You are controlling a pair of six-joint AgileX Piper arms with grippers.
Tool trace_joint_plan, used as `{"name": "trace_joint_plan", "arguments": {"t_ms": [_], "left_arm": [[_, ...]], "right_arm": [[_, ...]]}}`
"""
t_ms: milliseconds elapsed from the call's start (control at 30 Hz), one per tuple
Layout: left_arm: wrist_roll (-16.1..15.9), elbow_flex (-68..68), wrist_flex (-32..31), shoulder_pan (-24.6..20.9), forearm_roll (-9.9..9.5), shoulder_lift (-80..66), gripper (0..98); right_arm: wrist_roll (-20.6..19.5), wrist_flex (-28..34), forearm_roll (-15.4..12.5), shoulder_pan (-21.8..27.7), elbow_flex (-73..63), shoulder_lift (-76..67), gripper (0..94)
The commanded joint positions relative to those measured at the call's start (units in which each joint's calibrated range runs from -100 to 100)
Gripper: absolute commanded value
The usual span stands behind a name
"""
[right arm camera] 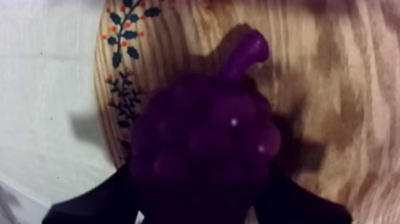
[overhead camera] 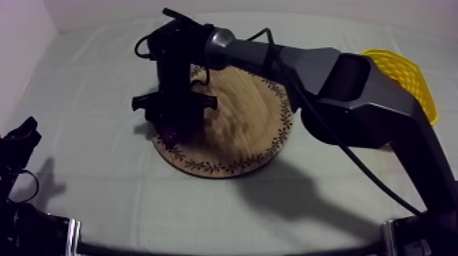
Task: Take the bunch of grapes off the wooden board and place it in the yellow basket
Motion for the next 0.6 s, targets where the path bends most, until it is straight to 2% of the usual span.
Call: {"name": "trace_joint_plan", "arguments": {"t_ms": [0,567], "left_arm": [[0.01,-0.04,0.00,0.02,0.01,0.02,0.0],[0.01,-0.04,0.00,0.02,0.01,0.02,0.0]], "right_arm": [[-0.07,-0.15,0.52,-0.02,-0.04,0.10,37.0],[0.15,-0.38,0.89,0.01,1.30,-3.09,35.0]]}}
